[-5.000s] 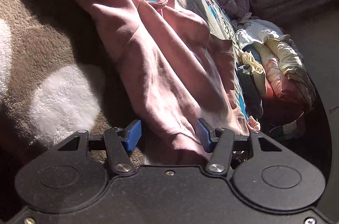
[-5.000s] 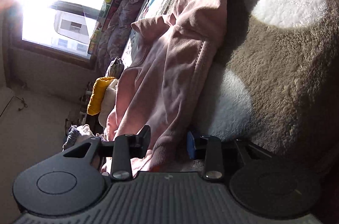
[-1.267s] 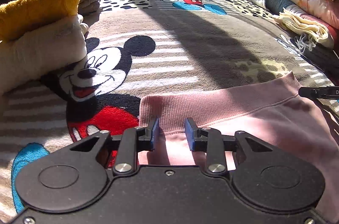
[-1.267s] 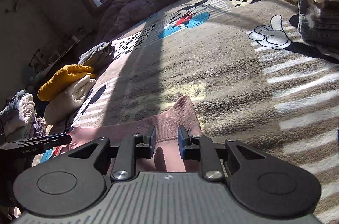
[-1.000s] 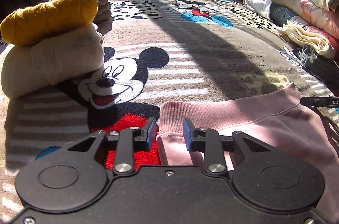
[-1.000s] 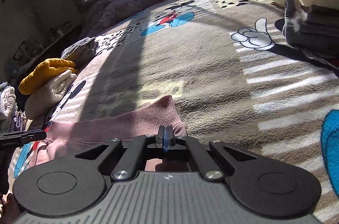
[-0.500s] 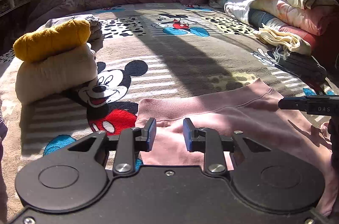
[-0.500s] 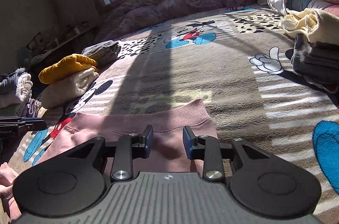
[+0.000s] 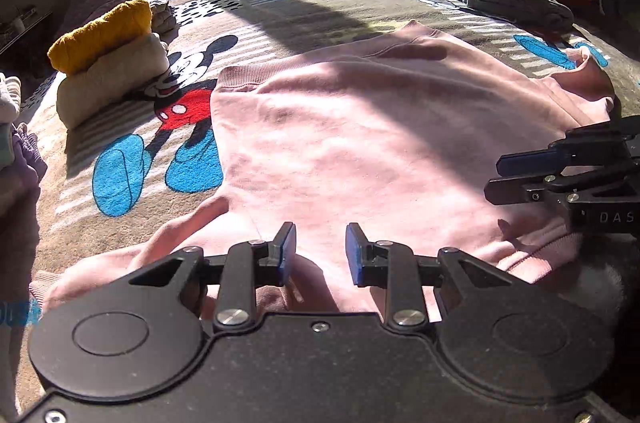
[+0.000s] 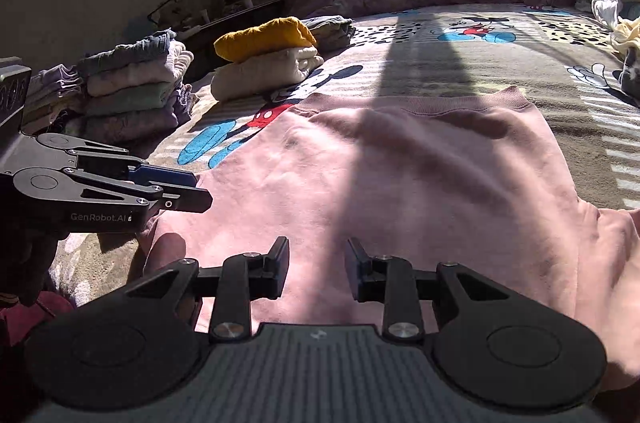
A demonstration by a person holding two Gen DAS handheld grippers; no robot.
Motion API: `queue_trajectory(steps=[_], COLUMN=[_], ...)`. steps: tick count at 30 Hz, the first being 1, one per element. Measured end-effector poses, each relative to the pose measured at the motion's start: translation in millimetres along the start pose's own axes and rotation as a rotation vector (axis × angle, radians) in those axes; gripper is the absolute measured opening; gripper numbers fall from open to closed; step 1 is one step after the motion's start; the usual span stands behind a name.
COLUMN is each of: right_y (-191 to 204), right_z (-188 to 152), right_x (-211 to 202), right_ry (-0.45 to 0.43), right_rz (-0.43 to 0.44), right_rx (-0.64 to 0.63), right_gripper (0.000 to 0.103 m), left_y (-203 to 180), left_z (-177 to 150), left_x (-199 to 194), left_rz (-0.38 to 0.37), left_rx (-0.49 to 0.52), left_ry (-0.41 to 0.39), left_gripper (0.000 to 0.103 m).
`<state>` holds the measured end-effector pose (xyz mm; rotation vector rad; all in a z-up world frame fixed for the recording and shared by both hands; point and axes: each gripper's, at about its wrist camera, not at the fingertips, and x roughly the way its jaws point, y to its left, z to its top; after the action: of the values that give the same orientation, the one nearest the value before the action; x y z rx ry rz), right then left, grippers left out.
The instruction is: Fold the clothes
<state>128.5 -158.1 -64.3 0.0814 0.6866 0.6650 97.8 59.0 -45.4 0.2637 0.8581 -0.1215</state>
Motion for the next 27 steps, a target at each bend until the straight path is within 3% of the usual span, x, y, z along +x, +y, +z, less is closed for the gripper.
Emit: queue_trajectory(steps=[1, 3, 7, 9, 11, 14, 16, 21, 24, 27], right_y=[2, 2, 7, 15, 25, 37, 40, -5, -74, -140], right_z=[-9, -24, -36, -41, -48, -63, -63, -58, -57, -68], right_x=[-1, -8, -30, -43, -38, -31, -45, -91, -123, -140], right_ry=[0.025, 0.041, -0.017, -0.076, -0.048, 0.019, 0.003, -0.140, -0.303, -0.401], right_rz=[-0.041, -0.095, -0.110, -0.090, -0.099, -0.150, -0.136, -0.122, -0.184, -0.250], right_rx=[-0.027, -0.060, -0.074, -0.108, -0.180, -0.245, -0.234, 0.035, 0.341, 0.607], right_gripper=[0.031, 0.030, 0.032, 0.035, 0.041, 0.042, 0.043, 0.041, 0.047, 0.055], left_y=[-2, 1, 0, -6, -21, -50, -49, -41, -54, -79], left_z=[-11, -23, -20, -22, -31, -41, -42, -49, -46, -38], left_x=[2, -6, -28, -25, -8, -13, -19, -38, -48, -57], left_rz=[0.047, 0.046, 0.026, -0.026, -0.042, 0.053, 0.049, 0.001, -0.029, -0.084], left_rx=[0.034, 0.004, -0.050, -0.093, -0.023, 0.130, 0.107, -0.020, -0.046, -0.052], left_ry=[0.033, 0.022, -0.115, -0.136, -0.042, -0.054, -0.072, -0.189, -0.269, -0.351], left_gripper=[0.026, 0.026, 0.026, 0.026, 0.026, 0.026, 0.026, 0.026, 0.026, 0.026])
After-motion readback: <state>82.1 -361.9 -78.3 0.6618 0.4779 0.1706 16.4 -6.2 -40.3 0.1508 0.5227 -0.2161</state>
